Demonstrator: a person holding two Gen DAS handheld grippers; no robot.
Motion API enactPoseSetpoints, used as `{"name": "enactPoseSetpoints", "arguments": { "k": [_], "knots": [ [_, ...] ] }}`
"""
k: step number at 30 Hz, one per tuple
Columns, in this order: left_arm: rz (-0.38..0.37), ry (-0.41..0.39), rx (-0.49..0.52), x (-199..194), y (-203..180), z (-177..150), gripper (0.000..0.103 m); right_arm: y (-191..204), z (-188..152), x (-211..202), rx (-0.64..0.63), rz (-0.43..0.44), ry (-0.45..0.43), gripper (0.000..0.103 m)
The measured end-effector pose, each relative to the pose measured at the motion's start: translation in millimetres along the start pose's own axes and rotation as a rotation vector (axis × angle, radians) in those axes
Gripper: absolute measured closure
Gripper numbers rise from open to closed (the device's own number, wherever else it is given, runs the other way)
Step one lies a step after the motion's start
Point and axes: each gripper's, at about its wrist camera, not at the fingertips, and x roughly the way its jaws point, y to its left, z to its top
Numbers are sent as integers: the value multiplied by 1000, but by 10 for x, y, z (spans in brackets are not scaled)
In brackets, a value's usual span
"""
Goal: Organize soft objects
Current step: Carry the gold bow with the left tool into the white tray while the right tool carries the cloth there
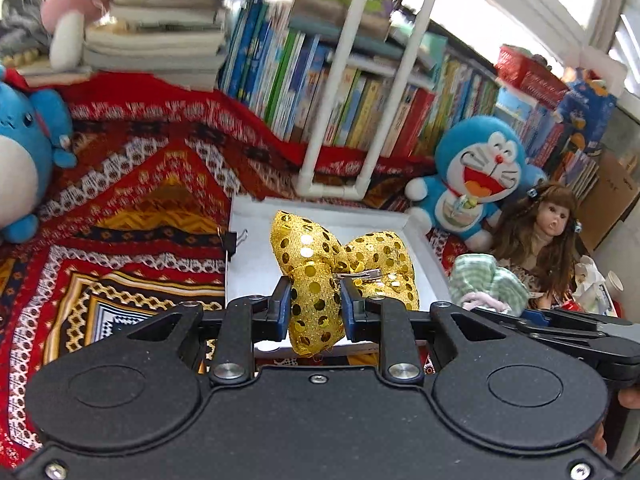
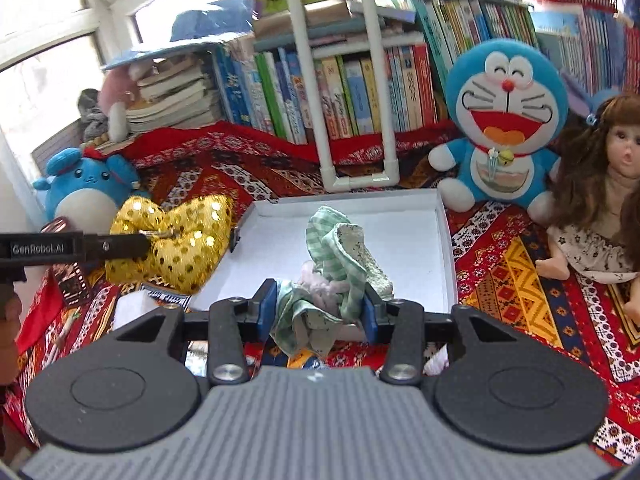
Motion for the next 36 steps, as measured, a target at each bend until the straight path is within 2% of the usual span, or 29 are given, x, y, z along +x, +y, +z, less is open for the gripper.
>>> {"name": "enactPoseSetpoints", "arguments": {
  "k": [3, 7, 15, 26, 36],
  "knots": [
    [1, 60, -17, 260, 22, 60, 79, -40, 85, 249, 31, -9, 66, 55],
    [27, 119, -9, 610, 18, 41, 79, -69, 140, 566, 45, -67, 114, 55],
    [43, 177, -39, 1094, 80, -45, 79, -217, 180, 977, 108, -100, 172, 55],
    [45, 230, -32, 1399, 93, -175, 79, -200, 148, 1240, 95, -113, 231, 53],
    [44, 242, -34, 1482, 102, -201, 78, -168, 123, 1335, 83, -125, 255, 53]
  ]
}}
